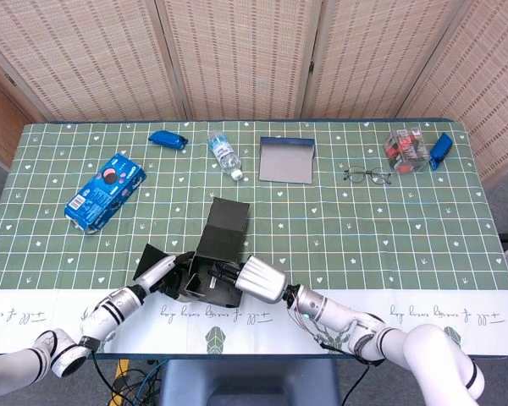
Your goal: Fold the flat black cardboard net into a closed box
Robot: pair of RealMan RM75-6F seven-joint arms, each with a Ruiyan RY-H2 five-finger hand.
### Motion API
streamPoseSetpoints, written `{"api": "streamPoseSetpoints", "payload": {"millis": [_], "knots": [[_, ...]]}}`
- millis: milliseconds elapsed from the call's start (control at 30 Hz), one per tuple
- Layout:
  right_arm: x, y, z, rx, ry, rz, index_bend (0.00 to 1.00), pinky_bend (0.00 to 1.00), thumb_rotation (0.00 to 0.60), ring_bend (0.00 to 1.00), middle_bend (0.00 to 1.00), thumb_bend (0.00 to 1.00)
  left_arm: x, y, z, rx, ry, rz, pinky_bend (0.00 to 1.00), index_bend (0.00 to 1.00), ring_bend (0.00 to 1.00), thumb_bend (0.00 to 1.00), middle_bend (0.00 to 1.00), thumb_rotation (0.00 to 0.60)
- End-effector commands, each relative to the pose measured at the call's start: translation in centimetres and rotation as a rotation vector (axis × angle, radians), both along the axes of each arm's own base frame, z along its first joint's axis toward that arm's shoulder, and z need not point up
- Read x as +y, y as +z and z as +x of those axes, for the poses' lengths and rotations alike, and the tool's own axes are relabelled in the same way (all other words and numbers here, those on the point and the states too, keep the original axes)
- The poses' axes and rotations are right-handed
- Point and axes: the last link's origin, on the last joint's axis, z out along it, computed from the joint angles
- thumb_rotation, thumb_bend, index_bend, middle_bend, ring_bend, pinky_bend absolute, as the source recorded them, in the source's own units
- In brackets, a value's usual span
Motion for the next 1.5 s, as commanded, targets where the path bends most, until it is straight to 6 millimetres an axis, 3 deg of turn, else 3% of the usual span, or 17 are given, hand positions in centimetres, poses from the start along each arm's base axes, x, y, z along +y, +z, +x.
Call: {"api": "streamPoseSetpoints", "payload": {"millis": [33, 467, 1000, 1500], "knots": [[-0.2, 0.0, 0.6, -0.019, 0.017, 0.003, 0.13, 1.0, 0.6, 0.72, 0.23, 0.31, 0.0, 0.0, 0.1, -0.003, -0.005, 0.004, 0.68, 0.16, 0.51, 0.15, 0.19, 0.6], [-0.8, 0.4, 1.2, 0.078, 0.091, 0.017, 0.3, 1.0, 0.6, 0.75, 0.31, 0.4, 0.0, 0.0, 0.4, -0.009, -0.003, 0.011, 0.68, 0.19, 0.52, 0.15, 0.19, 0.6], [-0.6, 1.7, 2.0, 0.176, 0.167, 0.02, 0.32, 1.0, 0.6, 0.76, 0.34, 0.43, -0.1, 0.0, 0.7, -0.025, 0.004, 0.024, 0.68, 0.25, 0.53, 0.15, 0.2, 0.6], [-0.6, 3.2, 2.8, 0.32, 0.236, 0.043, 0.43, 1.0, 0.6, 0.77, 0.47, 0.53, 0.0, 0.3, 1.1, -0.048, 0.017, 0.022, 0.68, 0.22, 0.53, 0.15, 0.2, 0.6]]}}
